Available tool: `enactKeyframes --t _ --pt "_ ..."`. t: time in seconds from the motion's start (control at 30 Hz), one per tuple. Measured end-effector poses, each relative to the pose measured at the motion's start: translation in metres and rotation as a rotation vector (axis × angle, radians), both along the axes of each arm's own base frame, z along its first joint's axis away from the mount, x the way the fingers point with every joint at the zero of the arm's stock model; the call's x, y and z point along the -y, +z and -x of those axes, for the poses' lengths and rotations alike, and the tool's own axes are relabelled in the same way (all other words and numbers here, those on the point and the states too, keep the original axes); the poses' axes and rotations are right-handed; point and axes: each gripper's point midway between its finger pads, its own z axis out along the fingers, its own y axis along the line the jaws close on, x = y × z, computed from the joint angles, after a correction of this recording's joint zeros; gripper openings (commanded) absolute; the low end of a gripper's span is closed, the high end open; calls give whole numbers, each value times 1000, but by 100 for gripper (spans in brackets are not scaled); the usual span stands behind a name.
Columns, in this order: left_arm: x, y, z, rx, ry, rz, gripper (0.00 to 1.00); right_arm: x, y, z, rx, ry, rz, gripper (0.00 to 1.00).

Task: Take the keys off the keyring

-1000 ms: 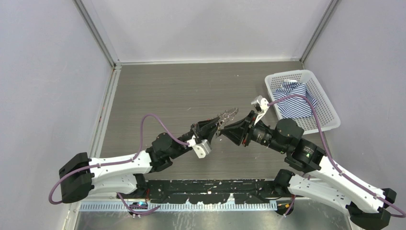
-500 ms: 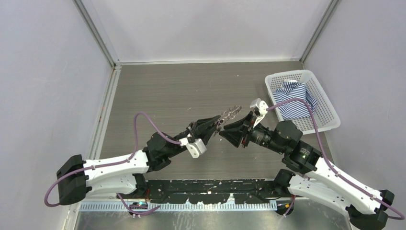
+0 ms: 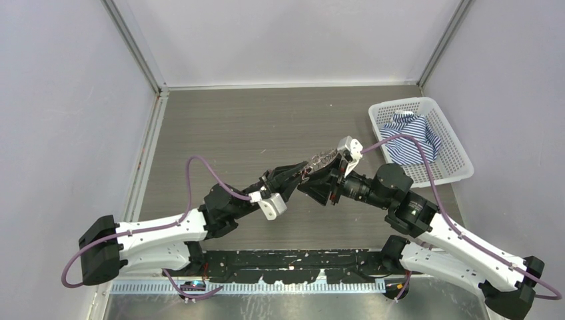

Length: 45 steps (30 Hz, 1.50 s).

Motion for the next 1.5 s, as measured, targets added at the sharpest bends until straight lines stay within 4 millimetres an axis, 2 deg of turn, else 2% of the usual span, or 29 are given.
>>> enactKeyframes --t 0.3,0.57,0.83,1.5 --pt "4 -7 -3 4 10 -22 0 -2 4 0 -1 4 -6 35" --pt "5 -13 -9 14 41 -48 0 -1 6 0 -16 -2 -9 18" --pt "6 -16 -10 46 70 -74 0 4 5 -3 -52 -35 18 13" --pt "7 -20 -11 110 142 -119 0 17 0 -9 -183 -138 44 8"
